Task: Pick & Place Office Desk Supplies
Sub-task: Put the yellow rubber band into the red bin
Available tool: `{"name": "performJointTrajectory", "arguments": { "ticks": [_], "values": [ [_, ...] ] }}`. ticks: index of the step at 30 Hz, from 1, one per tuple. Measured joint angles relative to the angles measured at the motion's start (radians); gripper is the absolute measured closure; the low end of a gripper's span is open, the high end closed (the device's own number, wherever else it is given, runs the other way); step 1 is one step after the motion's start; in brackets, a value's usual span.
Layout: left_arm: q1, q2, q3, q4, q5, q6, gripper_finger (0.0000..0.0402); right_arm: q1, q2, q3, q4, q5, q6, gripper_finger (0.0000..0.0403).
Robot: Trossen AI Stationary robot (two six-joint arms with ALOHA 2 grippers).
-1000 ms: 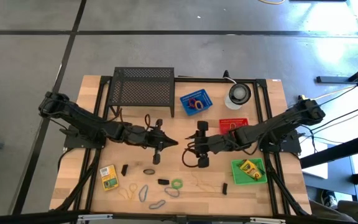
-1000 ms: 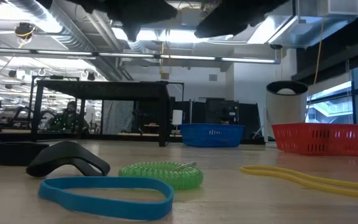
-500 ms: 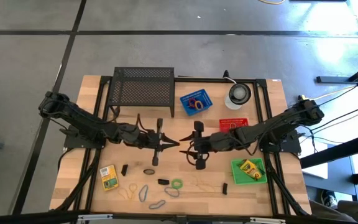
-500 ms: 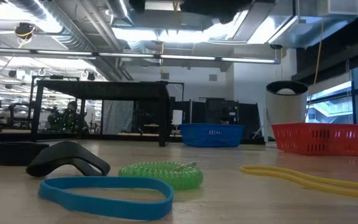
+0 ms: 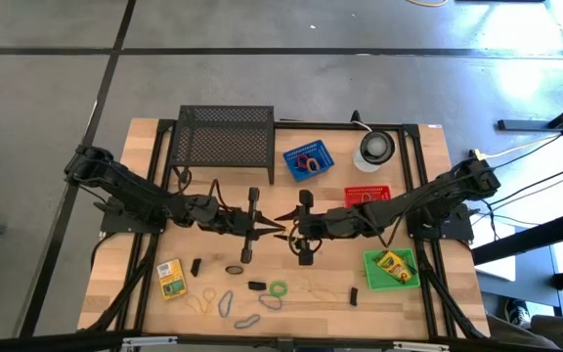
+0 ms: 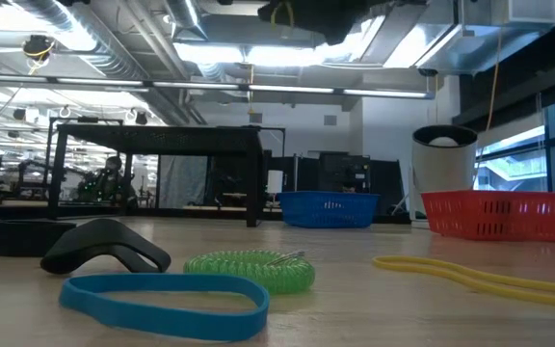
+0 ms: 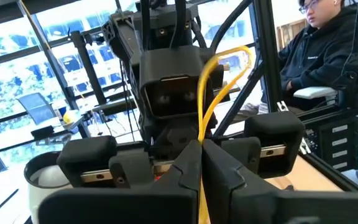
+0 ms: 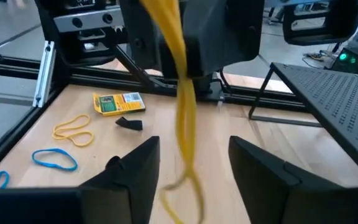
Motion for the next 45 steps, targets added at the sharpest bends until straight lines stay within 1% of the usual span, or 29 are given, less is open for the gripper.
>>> {"name": "performJointTrajectory", "arguments": {
  "ticks": [2, 4, 6, 10, 12, 14, 16, 18, 20, 23, 25, 27, 31, 35, 39, 45],
  "values": [
    [-0.003, 0.0, 0.0, 0.0, -0.005, 0.0, 0.04, 0.0, 0.001, 0.0, 0.004, -0.001, 0.005, 0.0232],
    [-0.004, 0.0, 0.0, -0.011, -0.007, -0.001, 0.0399, 0.0, 0.002, 0.0, 0.004, -0.001, 0.005, 0.0261],
    [-0.004, 0.0, 0.0, -0.026, -0.014, -0.003, 0.0399, 0.0, 0.002, 0.0, 0.004, -0.005, 0.005, 0.0296],
    [-0.004, 0.0, 0.0, -0.034, -0.018, -0.015, 0.04, 0.0, 0.002, 0.0, 0.004, -0.01, 0.004, 0.0378],
    [-0.004, 0.0, 0.0, -0.042, -0.018, -0.016, 0.0399, 0.0, 0.002, 0.0, 0.004, -0.01, 0.0, 0.0394],
    [-0.006, 0.0, 0.0, -0.047, -0.018, -0.03, 0.0399, -0.001, 0.002, 0.0, 0.004, -0.01, 0.005, 0.0391],
    [-0.009, 0.0, 0.0, -0.077, -0.018, -0.059, 0.0399, -0.001, 0.002, 0.0, 0.0, -0.01, 0.016, 0.0395],
    [-0.011, 0.0, 0.0, -0.125, -0.018, -0.12, 0.0399, -0.001, 0.002, 0.0, -0.006, -0.01, 0.032, 0.0399],
    [-0.017, 0.0, 0.0, -0.176, -0.045, -0.199, 0.0393, -0.001, 0.002, 0.0, -0.023, -0.009, 0.052, 0.0398],
    [-0.038, 0.0, 0.002, -0.247, -0.129, -0.279, 0.037, -0.002, 0.003, -0.002, -0.054, -0.007, 0.055, 0.04],
    [-0.055, 0.0, 0.002, -0.281, -0.18, -0.289, 0.0348, -0.005, 0.003, -0.002, -0.081, 0.01, 0.057, 0.04],
    [-0.072, 0.0, 0.001, -0.313, -0.202, -0.289, 0.0324, -0.01, 0.001, -0.001, -0.116, 0.042, 0.072, 0.0401],
    [-0.105, 0.001, 0.0, -0.395, -0.206, -0.308, 0.0281, -0.027, -0.029, -0.001, -0.279, 0.118, 0.13, 0.0401],
    [-0.135, 0.001, 0.0, -0.533, -0.26, -0.397, 0.0253, -0.034, -0.088, -0.001, -0.469, 0.205, 0.175, 0.0402],
    [-0.158, 0.001, 0.0, -0.67, -0.314, -0.527, 0.0242, -0.034, -0.161, -0.001, -0.667, 0.239, 0.226, 0.0402],
    [-0.187, -0.003, 0.0, -0.86, -0.322, -0.747, 0.0241, -0.02, -0.268, 0.0, -0.94, 0.3, 0.366, 0.0402]
  ]
}}
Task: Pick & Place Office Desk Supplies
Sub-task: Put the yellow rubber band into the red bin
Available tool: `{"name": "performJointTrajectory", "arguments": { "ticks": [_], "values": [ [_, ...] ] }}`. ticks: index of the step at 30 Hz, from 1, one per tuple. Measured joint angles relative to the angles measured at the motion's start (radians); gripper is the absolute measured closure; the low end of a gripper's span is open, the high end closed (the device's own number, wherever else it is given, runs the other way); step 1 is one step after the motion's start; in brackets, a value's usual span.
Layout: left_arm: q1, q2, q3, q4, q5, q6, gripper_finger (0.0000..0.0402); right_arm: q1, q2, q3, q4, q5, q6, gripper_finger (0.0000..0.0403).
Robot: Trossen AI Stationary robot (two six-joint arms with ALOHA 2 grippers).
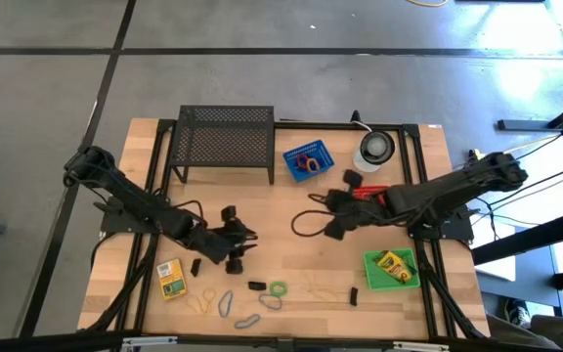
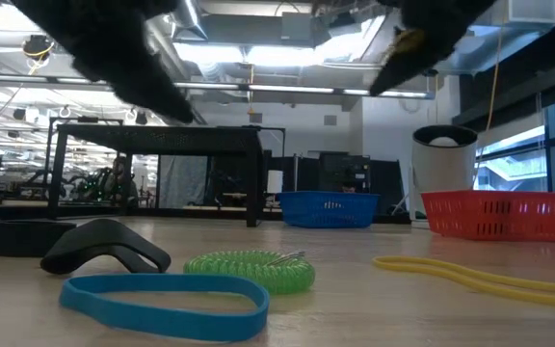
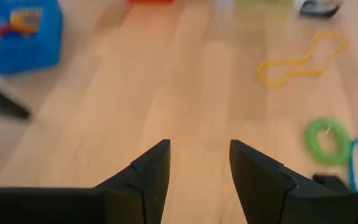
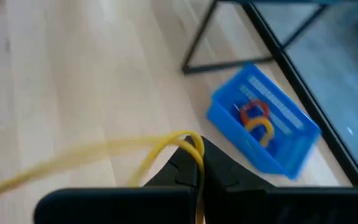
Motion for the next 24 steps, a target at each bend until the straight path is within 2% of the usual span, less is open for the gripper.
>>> {"name": "performJointTrajectory", "arguments": {
  "ticks": [6, 14, 20, 24],
  "values": [
    [-0.018, 0.0, 0.0, -0.119, -0.038, -0.153, 0.0249, 0.041, -0.056, 0.0, -0.205, 0.025, 0.13, 0.0402],
    [-0.03, 0.0, 0.0, -0.154, -0.034, -0.281, 0.0251, 0.103, -0.067, 0.0, -0.355, 0.008, 0.303, 0.0403],
    [-0.071, -0.001, 0.0, -0.175, -0.039, -0.341, 0.0253, 0.154, -0.067, 0.0, -0.526, 0.007, 0.482, 0.0403],
    [-0.09, -0.001, 0.0, -0.175, -0.081, -0.353, 0.0254, 0.187, -0.067, 0.0, -0.604, 0.031, 0.584, 0.04]
  ]
}}
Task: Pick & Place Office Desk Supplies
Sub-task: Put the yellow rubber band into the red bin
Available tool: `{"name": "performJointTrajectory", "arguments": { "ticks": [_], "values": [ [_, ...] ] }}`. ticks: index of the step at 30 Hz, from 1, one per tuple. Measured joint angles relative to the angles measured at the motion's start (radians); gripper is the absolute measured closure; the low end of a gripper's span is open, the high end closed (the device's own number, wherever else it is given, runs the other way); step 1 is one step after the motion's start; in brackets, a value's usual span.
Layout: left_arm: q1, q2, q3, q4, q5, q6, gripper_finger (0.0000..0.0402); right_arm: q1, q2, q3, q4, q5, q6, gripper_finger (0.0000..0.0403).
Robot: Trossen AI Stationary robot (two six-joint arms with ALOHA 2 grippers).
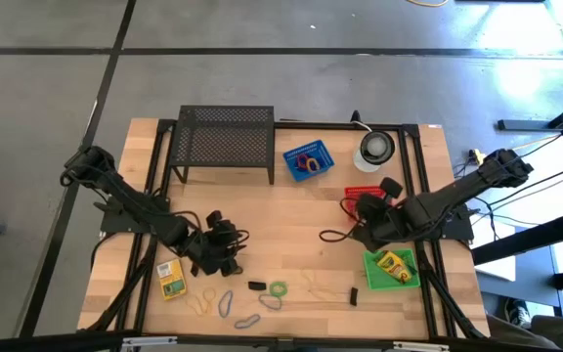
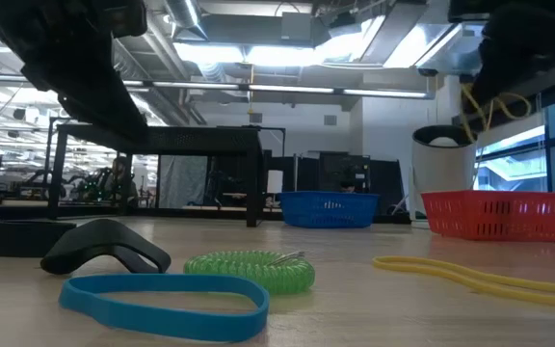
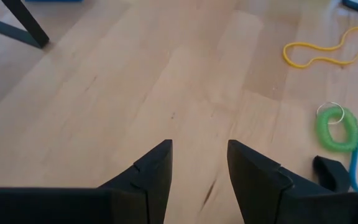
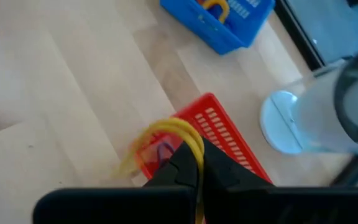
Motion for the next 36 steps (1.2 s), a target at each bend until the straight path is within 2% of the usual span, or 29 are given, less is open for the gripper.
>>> {"name": "performJointTrajectory", "arguments": {
  "ticks": [6, 16, 22, 30, 36],
  "values": [
    [0.0, 0.0, 0.0, 0.0, -0.033, -0.004, 0.0254, 0.017, 0.0, -0.033, -0.038, 0.045, 0.121, 0.0401],
    [0.005, 0.0, 0.0, 0.001, -0.034, -0.014, 0.0254, -0.052, 0.0, -0.285, -0.032, 0.021, 0.425, 0.0401],
    [0.03, 0.0, 0.0, 0.001, -0.041, -0.009, 0.0254, -0.095, 0.0, -0.349, 0.034, 0.005, 0.468, 0.0397],
    [0.057, 0.0, 0.0, 0.001, -0.038, -0.008, 0.0254, -0.108, 0.0, -0.35, 0.038, 0.046, 0.456, 0.0325],
    [0.057, 0.0, 0.0, 0.001, 0.029, -0.058, 0.0254, -0.108, 0.0, -0.35, 0.062, 0.044, 0.388, 0.0255]
  ]
}}
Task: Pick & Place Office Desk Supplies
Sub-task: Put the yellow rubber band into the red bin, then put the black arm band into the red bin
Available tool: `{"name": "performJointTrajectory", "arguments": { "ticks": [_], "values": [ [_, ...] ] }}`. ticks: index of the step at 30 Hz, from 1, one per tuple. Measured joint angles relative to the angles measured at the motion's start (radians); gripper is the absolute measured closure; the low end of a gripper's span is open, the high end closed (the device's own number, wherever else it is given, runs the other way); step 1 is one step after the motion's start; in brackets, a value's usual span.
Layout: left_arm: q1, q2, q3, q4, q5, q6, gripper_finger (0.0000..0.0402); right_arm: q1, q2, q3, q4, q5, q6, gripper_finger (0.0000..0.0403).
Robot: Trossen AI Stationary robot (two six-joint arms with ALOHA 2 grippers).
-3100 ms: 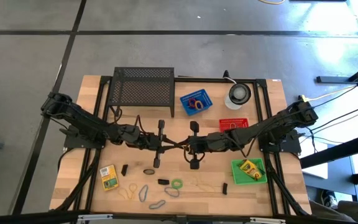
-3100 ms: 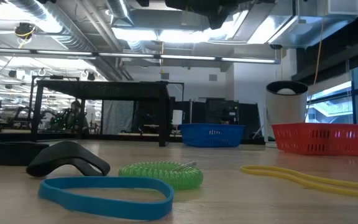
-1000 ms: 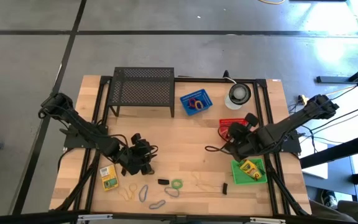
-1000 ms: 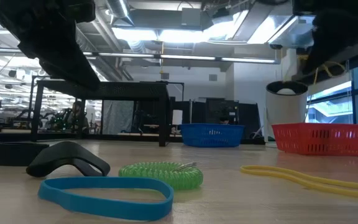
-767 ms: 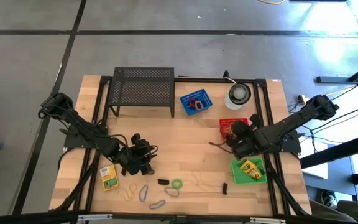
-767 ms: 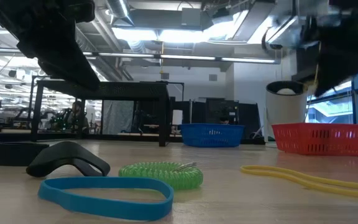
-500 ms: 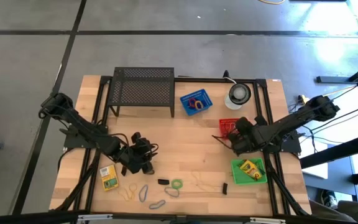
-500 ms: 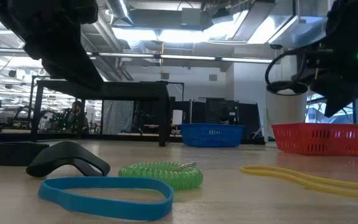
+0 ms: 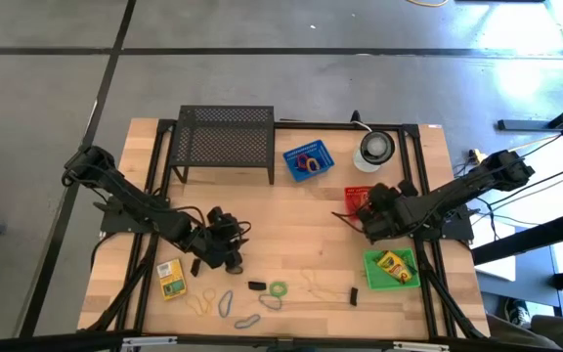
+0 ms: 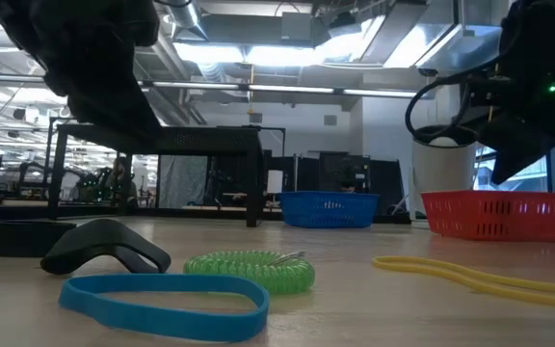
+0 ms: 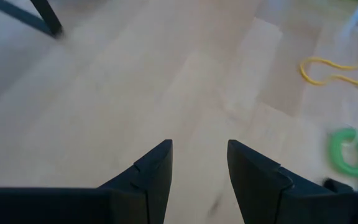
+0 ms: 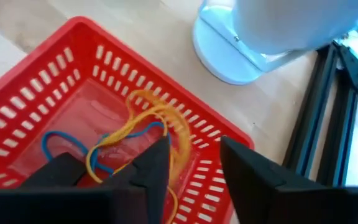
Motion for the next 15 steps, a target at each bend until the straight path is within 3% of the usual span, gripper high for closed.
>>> {"name": "performJointTrajectory", "arguments": {
  "ticks": [9, 15],
  "values": [
    [0.0, 0.0, 0.0, 0.0, 0.115, -0.022, 0.0254, 0.0, 0.0, 0.013, 0.057, -0.013, -0.134, 0.0162],
    [0.0, -0.02, 0.0, -0.045, 0.207, -0.094, 0.0254, -0.003, -0.002, 0.076, 0.064, -0.045, -0.239, 0.0143]
  ]
}}
